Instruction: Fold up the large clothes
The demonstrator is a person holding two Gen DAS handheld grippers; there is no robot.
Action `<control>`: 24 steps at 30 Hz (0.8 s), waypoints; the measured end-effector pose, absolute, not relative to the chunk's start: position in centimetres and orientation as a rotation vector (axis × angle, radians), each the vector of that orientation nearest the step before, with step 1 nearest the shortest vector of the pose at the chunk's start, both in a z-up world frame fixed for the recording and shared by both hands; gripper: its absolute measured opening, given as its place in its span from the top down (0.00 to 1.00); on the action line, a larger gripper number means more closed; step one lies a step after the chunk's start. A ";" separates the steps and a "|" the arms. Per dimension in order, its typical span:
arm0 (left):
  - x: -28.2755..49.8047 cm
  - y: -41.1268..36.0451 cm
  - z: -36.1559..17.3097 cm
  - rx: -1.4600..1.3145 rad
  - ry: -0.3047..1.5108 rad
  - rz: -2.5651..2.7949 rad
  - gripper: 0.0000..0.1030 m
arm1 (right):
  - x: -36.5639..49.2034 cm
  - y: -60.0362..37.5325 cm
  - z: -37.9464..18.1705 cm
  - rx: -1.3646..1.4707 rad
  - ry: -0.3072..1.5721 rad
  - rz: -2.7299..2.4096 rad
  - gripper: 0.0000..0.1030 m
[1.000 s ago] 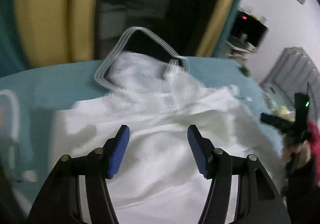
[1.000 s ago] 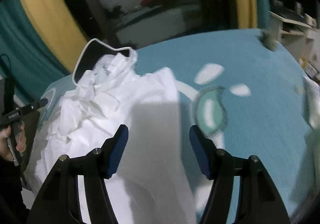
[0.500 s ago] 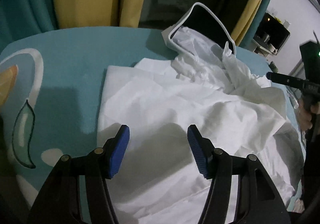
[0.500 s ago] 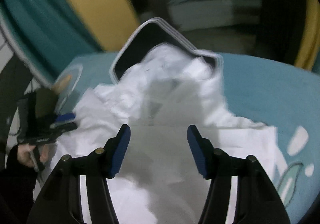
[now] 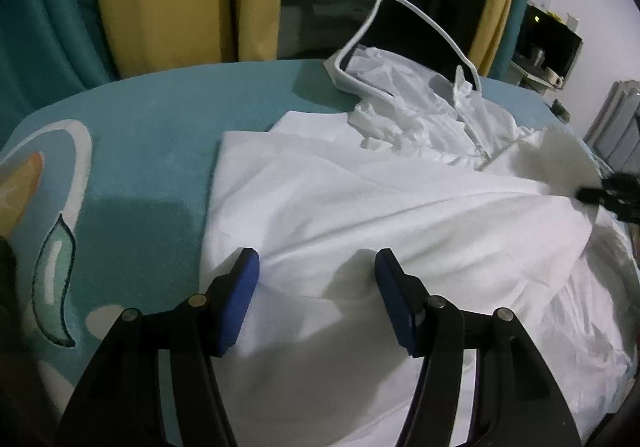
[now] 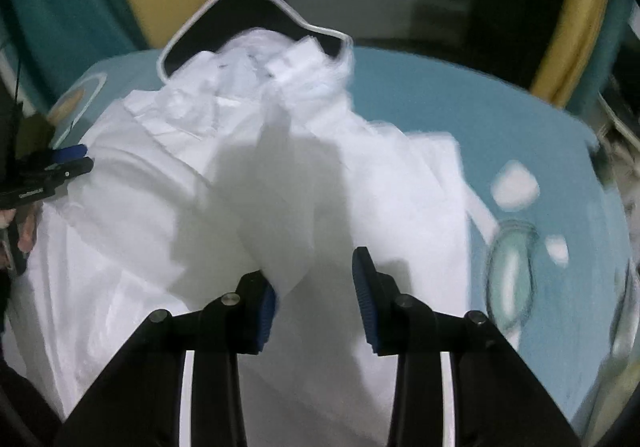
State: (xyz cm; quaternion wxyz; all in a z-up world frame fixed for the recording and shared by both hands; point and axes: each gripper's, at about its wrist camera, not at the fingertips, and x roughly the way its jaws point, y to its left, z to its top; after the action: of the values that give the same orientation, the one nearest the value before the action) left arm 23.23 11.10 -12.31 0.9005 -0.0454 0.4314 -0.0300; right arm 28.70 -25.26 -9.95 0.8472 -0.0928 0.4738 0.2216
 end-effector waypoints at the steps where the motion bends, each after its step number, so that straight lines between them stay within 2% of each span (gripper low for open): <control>1: 23.3 11.2 -12.3 -0.103 0.894 -0.053 0.39 | 28.3 -26.1 -10.0 -0.184 1.003 0.449 0.65; 8: 23.8 12.1 -11.6 -0.126 0.908 -0.015 0.39 | 28.0 -29.3 -8.7 -0.080 0.967 0.404 0.65; 13: 24.6 12.2 -10.0 -0.112 0.865 -0.053 0.39 | 31.0 -28.3 -9.4 -0.034 0.946 0.475 0.65; 18: 26.8 11.9 -12.1 -0.111 0.945 -0.103 0.39 | 33.3 -27.4 -12.0 -0.060 0.982 0.452 0.65; 20: 26.7 11.4 -12.3 -0.066 0.916 -0.090 0.40 | 32.9 -26.9 -11.8 -0.117 0.971 0.460 0.65; 23: 26.5 11.5 -12.4 -0.043 0.898 -0.058 0.56 | 32.4 -27.3 -10.8 -0.138 0.953 0.471 0.65; 24: 26.5 11.6 -12.4 -0.047 0.896 -0.052 0.68 | 32.3 -27.6 -10.5 -0.154 0.941 0.456 0.65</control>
State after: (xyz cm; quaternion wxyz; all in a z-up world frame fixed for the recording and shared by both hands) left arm 26.53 11.64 -12.40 0.9008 -0.0225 0.4330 -0.0251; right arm 32.31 -27.61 -10.46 0.8636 -0.0733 0.4488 0.2175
